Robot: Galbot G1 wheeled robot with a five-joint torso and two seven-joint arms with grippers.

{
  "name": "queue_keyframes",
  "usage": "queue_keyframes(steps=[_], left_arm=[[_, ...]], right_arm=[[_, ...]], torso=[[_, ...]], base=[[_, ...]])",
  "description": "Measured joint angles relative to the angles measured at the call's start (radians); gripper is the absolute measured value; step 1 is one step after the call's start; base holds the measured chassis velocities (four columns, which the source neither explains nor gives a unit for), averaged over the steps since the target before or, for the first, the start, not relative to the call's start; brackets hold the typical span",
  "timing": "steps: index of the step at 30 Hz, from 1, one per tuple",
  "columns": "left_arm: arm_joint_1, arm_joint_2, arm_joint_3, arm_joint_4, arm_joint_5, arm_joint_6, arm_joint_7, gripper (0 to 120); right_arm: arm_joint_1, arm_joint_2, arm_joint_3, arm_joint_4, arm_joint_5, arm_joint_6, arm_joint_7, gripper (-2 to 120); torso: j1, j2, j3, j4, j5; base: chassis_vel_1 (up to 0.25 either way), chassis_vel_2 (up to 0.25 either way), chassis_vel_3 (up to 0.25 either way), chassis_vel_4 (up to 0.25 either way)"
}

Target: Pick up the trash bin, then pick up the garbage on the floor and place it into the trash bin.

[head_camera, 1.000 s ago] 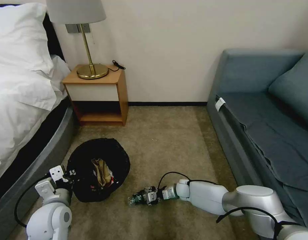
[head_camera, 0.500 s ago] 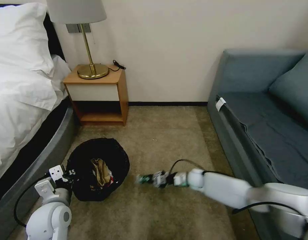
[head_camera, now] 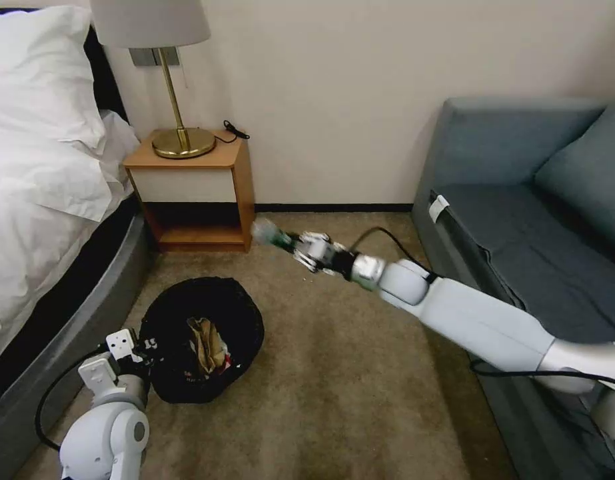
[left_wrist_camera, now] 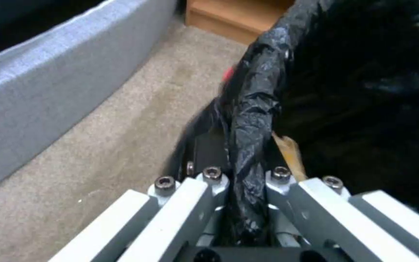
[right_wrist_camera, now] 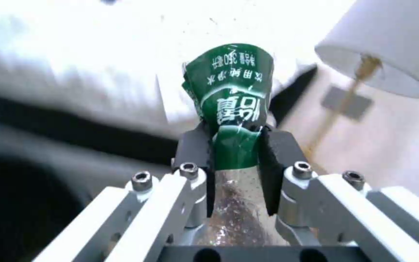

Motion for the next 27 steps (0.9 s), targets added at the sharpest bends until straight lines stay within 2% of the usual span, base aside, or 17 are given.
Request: queue_keyframes(steps=[1, 4, 5, 6, 8, 13, 22, 25, 27], left_arm=[[0.0, 0.0, 0.0, 0.0, 0.0, 0.0, 0.0, 3], [0.0, 0.0, -0.002, -0.006, 0.001, 0.001, -0.001, 3], [0.0, 0.0, -0.002, -0.006, 0.001, 0.001, -0.001, 3], [0.0, -0.001, -0.001, -0.008, 0.002, 0.002, -0.001, 3], [0.001, -0.003, 0.0, -0.012, 0.002, 0.003, 0.0, 3], [0.002, -0.007, 0.0, -0.021, 0.003, 0.005, -0.001, 2], [0.003, -0.008, 0.0, -0.029, 0.004, 0.006, -0.002, 2], [0.005, -0.008, -0.001, -0.032, 0.004, 0.007, -0.002, 2], [0.006, -0.007, -0.003, -0.033, 0.003, 0.007, -0.002, 2]], right_arm=[[0.0, 0.0, 0.0, 0.0, 0.0, 0.0, 0.0, 17], [0.008, 0.081, -0.115, 0.096, 0.116, -0.065, 0.131, 17], [0.008, 0.081, -0.115, 0.096, 0.116, -0.065, 0.131, 17], [0.002, 0.135, -0.168, 0.111, 0.159, -0.079, 0.194, 17], [-0.012, 0.201, -0.232, 0.099, 0.186, -0.087, 0.248, 17], [-0.031, 0.249, -0.287, 0.028, 0.16, -0.088, 0.278, 17], [-0.065, 0.241, -0.307, 0.018, 0.116, -0.104, 0.326, 17], [-0.066, 0.231, -0.303, 0.022, 0.112, -0.11, 0.326, 23], [-0.067, 0.223, -0.296, 0.028, 0.109, -0.111, 0.327, 33]], torso=[[0.0, 0.0, 0.0, 0.0, 0.0], [0.0, 0.0, 0.0, 0.0, 0.0], [0.0, 0.0, 0.0, 0.0, 0.0], [0.0, 0.0, 0.0, -0.0001, -0.0003], [0.0, 0.0, 0.0, 0.0001, -0.0002], [0.0, 0.0, 0.0, -0.0003, -0.0002], [0.0, 0.0, 0.0, -0.0005, 0.0], [0.0, 0.0, 0.0, -0.0005, 0.0], [0.0, 0.0, 0.0, -0.0004, 0.0001]], base=[[0.0, 0.0, 0.0, 0.0], [0.0, 0.0, 0.0, 0.0], [0.0, 0.0, 0.0, 0.0], [0.0, 0.0, 0.0, 0.0], [0.0, 0.0, 0.0, 0.0], [0.0, 0.0, 0.0, 0.0], [0.0, 0.0, 0.0, 0.0], [0.0, 0.0, 0.0, 0.0], [0.0, 0.0, 0.0, 0.0]])
